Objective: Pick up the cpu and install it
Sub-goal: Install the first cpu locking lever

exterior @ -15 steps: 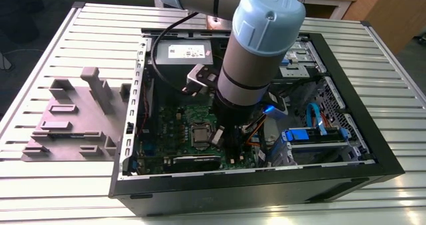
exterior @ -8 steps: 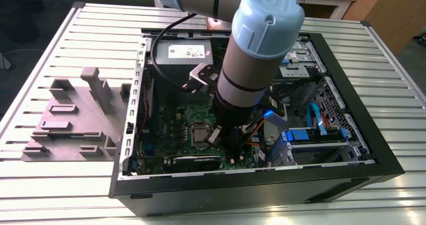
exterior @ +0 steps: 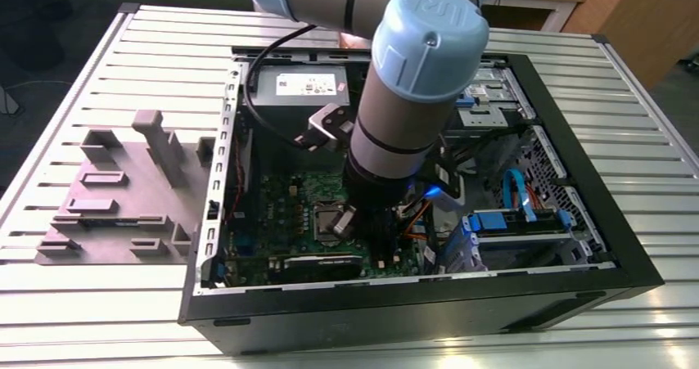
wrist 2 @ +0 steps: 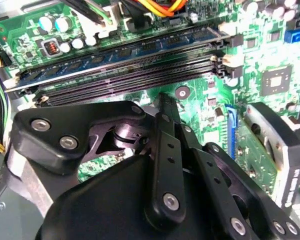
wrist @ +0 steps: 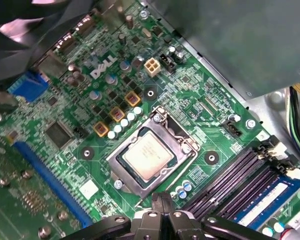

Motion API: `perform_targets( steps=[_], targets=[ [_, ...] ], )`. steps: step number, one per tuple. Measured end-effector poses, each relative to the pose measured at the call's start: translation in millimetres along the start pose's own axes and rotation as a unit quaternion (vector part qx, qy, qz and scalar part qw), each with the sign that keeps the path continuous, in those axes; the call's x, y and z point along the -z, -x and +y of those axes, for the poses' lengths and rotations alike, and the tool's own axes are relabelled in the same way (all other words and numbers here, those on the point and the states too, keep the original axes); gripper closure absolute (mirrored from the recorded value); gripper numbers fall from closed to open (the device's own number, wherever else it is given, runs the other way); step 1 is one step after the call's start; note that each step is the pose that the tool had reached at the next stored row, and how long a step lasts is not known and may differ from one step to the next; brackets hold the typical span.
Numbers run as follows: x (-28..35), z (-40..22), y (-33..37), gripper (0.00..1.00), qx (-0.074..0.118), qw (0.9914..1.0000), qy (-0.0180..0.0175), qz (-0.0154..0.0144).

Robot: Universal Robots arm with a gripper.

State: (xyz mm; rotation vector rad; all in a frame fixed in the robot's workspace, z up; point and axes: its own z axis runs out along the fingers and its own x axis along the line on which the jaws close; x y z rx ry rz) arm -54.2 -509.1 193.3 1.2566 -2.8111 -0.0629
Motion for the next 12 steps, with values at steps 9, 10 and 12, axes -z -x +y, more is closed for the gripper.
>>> perform_targets(
  steps=[9,10,12],
  targets=[
    [-2.9,0.8,-0.8,0.9,-0.011,0.99994,0.0008,-0.0013],
    [-3.3,1.3,-1.3,0.9,-0.011,0.99994,0.0011,-0.0019],
    [-4.0,2.0,-2.2,0.9,-0.011,0.99994,0.0014,-0.0029]
  ],
)
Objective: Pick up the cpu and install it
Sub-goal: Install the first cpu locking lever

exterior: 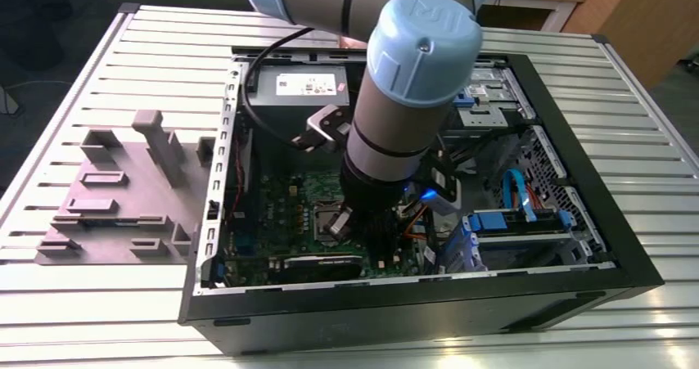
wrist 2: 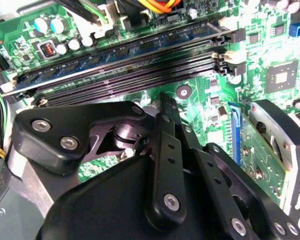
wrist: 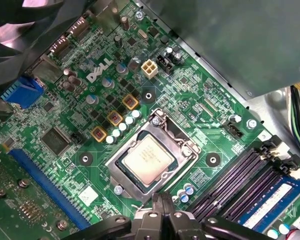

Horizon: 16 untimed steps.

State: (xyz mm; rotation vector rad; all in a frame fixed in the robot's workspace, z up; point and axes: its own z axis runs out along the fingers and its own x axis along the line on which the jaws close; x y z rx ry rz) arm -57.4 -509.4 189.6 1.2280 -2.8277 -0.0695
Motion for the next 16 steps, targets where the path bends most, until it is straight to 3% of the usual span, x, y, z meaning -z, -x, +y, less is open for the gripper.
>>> perform_targets(
  steps=[6,14,16],
  targets=[
    [2.5,0.6,-0.4,0.9,0.0,1.0,0.0007,-0.0008],
    [24.8,2.0,-0.9,0.9,0.0,1.0,0.0004,-0.0005],
    [27.2,2.3,-1.0,0.9,0.0,1.0,0.0004,-0.0005]
  ],
)
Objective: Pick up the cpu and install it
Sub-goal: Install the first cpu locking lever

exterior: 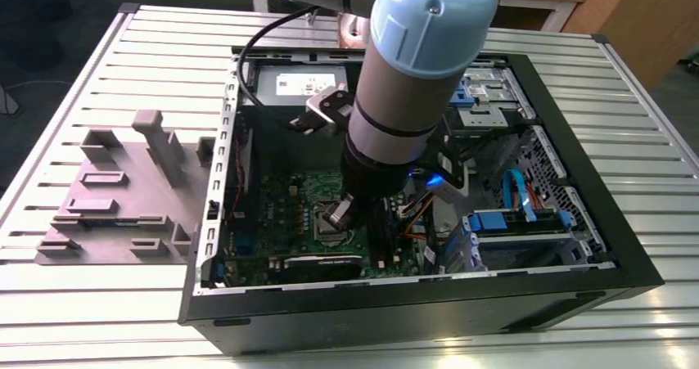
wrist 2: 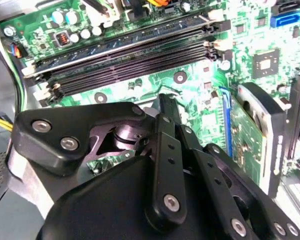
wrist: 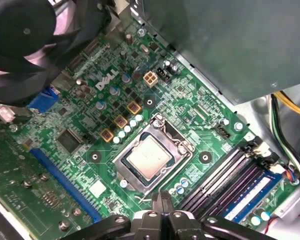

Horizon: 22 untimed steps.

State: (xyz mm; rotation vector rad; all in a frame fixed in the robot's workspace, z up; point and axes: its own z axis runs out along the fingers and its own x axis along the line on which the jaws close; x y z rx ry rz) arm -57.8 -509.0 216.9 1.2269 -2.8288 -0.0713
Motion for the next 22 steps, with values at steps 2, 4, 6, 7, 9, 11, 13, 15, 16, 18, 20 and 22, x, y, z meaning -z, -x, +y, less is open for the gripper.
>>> perform_targets(
  steps=[2,4,6,7,9,11,13,15,16,18,20,22],
  targets=[
    [0.0,0.0,0.0,0.9,0.0,1.0,0.0,0.0],
    [0.0,0.1,0.1,0.9,0.0,1.0,0.0,0.0],
    [0.0,0.4,-0.1,0.9,0.0,1.0,0.0,0.0],
    [0.0,1.3,-0.3,0.9,0.0,1.0,0.0,-0.0001],
    [-0.2,4.6,-0.9,0.9,0.0,1.0,0.0,-0.0002],
    [-0.6,9.7,-1.1,0.9,0.0,1.0,-0.0003,-0.0005],
    [-1.0,15.3,-2.1,0.9,0.0,1.0,-0.0008,-0.001],
    [-1.5,21.0,-3.9,0.9,0.0,1.0,-0.0015,-0.0018],
    [-1.7,23.9,-5.0,0.9,0.0,1.0,-0.0018,-0.0023],
    [-2.1,29.1,-7.1,0.9,0.0,0.99999,-0.0025,-0.0033],
    [-2.5,34.2,-8.9,0.9,0.0,0.99999,-0.0032,-0.0045],
    [-2.7,37.8,-9.9,0.9,0.0,0.99998,-0.0038,-0.0053]
  ],
)
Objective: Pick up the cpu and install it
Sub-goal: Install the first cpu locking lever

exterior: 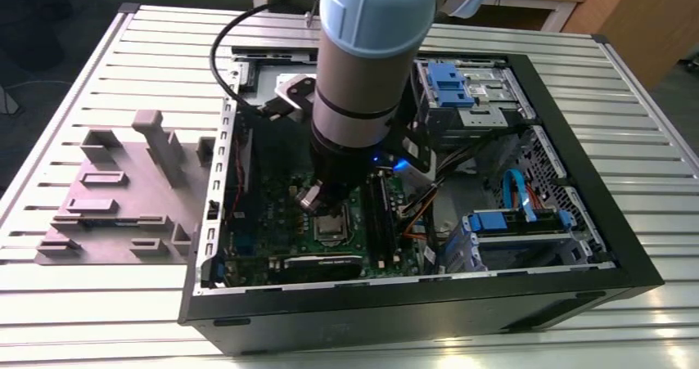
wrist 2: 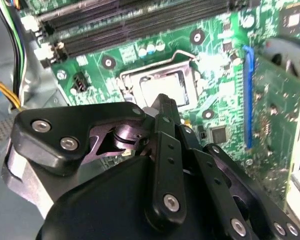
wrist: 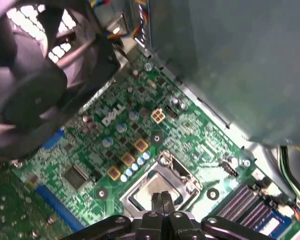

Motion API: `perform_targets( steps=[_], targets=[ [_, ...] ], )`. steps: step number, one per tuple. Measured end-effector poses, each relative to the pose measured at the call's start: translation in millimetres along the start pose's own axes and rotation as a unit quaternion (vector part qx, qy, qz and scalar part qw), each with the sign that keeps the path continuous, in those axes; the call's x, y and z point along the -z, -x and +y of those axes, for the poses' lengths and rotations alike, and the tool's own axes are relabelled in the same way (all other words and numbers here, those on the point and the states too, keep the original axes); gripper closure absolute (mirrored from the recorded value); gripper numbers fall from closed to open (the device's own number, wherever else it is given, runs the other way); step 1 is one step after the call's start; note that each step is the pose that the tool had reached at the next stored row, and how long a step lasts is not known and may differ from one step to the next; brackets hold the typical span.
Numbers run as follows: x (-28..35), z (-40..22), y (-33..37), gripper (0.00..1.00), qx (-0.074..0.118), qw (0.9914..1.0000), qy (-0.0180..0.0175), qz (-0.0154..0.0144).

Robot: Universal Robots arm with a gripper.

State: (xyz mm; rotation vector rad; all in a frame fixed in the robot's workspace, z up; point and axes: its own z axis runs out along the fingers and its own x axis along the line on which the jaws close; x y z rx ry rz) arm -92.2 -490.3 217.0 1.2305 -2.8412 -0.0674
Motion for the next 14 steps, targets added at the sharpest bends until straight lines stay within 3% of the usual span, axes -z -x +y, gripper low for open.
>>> perform_targets(
  steps=[2,7,14],
  targets=[
    [2.4,1.7,-0.4,0.9,0.0,1.0,-0.0004,-0.0002],
    [18.0,2.8,-0.5,0.9,0.0,1.0,-0.0005,-0.0004],
    [20.1,3.0,-0.6,0.9,0.0,1.0,-0.0005,-0.0005]
  ],
)
